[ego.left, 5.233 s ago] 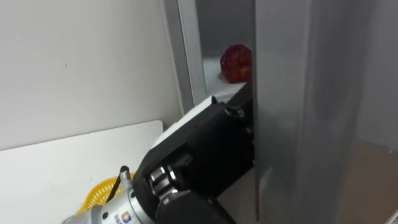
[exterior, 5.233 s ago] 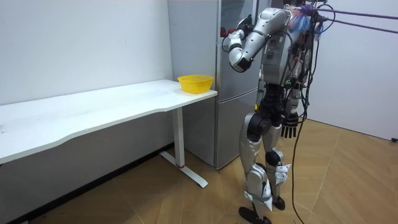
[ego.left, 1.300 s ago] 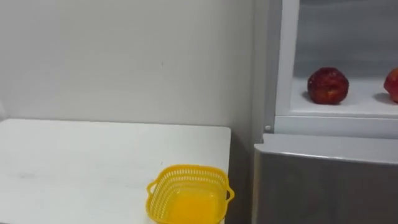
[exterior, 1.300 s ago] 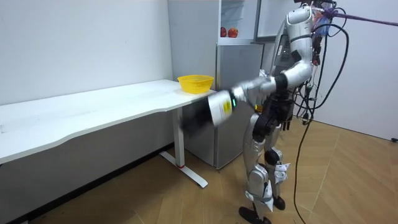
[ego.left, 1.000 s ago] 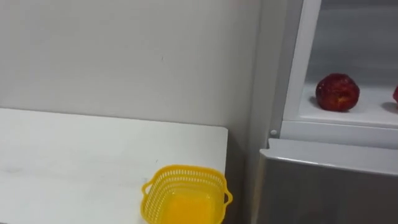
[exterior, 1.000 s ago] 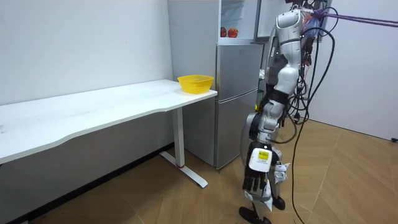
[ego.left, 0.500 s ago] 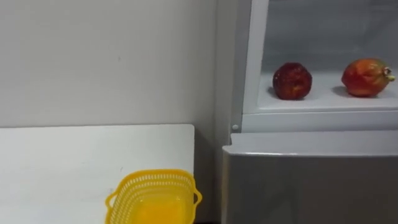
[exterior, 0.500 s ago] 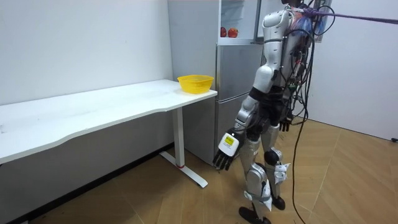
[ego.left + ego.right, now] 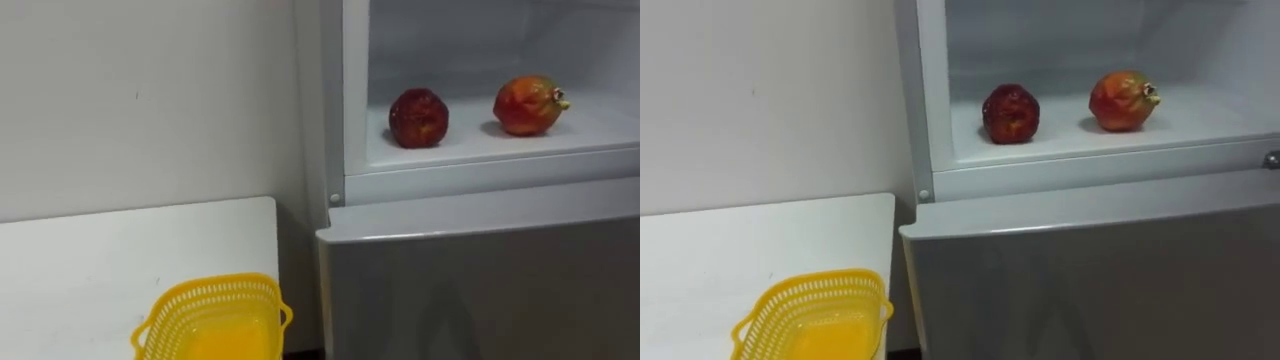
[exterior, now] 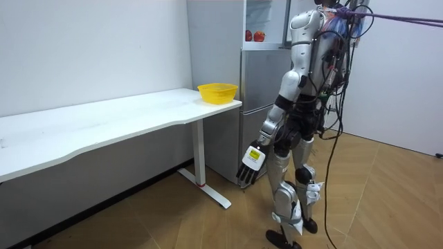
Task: Retrieve from the upper fridge
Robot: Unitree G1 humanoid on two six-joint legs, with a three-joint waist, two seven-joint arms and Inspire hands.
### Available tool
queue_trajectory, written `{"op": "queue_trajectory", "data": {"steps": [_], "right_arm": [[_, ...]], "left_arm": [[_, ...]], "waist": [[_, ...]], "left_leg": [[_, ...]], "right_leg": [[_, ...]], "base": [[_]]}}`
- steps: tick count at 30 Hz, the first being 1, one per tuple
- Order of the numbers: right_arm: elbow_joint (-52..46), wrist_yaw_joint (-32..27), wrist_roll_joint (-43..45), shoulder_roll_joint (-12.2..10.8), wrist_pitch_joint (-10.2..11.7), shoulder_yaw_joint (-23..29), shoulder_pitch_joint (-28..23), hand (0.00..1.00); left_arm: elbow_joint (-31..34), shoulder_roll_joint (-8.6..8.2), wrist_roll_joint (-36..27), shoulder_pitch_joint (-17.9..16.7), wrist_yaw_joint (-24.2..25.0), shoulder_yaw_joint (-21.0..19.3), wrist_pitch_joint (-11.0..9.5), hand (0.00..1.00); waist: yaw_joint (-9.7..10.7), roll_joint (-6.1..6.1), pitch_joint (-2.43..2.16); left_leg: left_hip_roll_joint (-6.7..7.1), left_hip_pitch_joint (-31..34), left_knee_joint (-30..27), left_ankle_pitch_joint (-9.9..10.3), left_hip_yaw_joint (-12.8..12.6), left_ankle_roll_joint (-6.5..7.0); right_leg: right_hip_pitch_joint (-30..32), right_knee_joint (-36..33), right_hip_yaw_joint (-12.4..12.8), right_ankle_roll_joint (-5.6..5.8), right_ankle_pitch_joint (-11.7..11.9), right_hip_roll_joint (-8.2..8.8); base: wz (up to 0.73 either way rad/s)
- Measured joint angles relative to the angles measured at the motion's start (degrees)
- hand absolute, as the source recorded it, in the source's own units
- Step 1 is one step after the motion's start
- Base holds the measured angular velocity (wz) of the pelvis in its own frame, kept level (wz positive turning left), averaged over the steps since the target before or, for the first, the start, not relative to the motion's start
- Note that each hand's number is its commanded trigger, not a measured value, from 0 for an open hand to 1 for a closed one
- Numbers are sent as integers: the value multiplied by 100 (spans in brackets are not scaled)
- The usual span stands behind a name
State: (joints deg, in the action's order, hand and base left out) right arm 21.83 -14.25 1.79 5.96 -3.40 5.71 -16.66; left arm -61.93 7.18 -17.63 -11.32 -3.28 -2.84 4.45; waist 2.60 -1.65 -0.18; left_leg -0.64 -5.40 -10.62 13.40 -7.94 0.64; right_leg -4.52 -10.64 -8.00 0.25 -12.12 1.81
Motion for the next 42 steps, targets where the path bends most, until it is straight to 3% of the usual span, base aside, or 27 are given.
{"op": "queue_trajectory", "data": {"steps": [2, 13, 18, 30, 34, 37, 39, 42], "right_arm": [[-377, -138, 129, -9, 106, -5, -1, 0], [-2583, -627, 1191, -4, 163, -414, -155, 0], [-3013, -699, 1249, -14, 180, -452, -180, 0], [-4195, -1263, 1804, -15, 159, -569, -164, 0], [-4566, -1468, 2120, -1, 587, -610, 109, 0], [-4577, -1614, 2170, 20, 744, -622, 402, 0], [-4688, -1653, 2285, 33, 749, -638, 587, 0], [-4831, -1765, 2349, 137, 959, -739, 875, 0]], "left_arm": [[0, -1, -90, -58, 5, 2, -22, 0], [-97, 4, -222, -197, 113, 42, -241, 0], [-484, 5, -453, -83, 188, 114, -428, 0], [-1141, 6, -710, 64, 389, 155, -749, 0], [-1214, 31, -713, 59, 389, 103, -827, 0], [-1242, 105, -746, 60, 388, 99, -883, 0], [-1252, 163, -739, 91, 390, 102, -907, 0], [-1358, 209, -747, 171, 385, 135, -923, 0]], "waist": [[23, 4, -8], [-2, 29, -29], [-62, -5, -42], [-170, -6, -13], [-170, 98, -17], [-183, 207, 3], [-224, 236, 10], [-309, 279, 3]], "left_leg": [[-1, 17, 12, 0, 4, 0], [7, 24, 16, -3, -6, 0], [2, 83, 18, -4, -65, 1], [-11, 189, -22, -5, -126, 2], [-13, 223, -29, -5, -110, 1], [-12, 229, -59, -5, -97, 1], [-13, 240, -63, -5, -97, 1], [-15, 265, -62, -5, -70, 1]], "right_leg": [[30, -10, -1, 0, 1, -8], [79, -18, 64, 1, 25, -15], [159, -32, 93, 2, 41, -17], [307, -121, 98, -5, 38, -17], [316, -109, 74, -6, 39, -18], [270, -92, 41, -6, 39, -14], [264, -91, 28, -5, 39, -13], [243, -91, 2, -4, 42, -14]], "base": [[0], [-4], [-5], [0], [3], [9], [6], [5]]}}
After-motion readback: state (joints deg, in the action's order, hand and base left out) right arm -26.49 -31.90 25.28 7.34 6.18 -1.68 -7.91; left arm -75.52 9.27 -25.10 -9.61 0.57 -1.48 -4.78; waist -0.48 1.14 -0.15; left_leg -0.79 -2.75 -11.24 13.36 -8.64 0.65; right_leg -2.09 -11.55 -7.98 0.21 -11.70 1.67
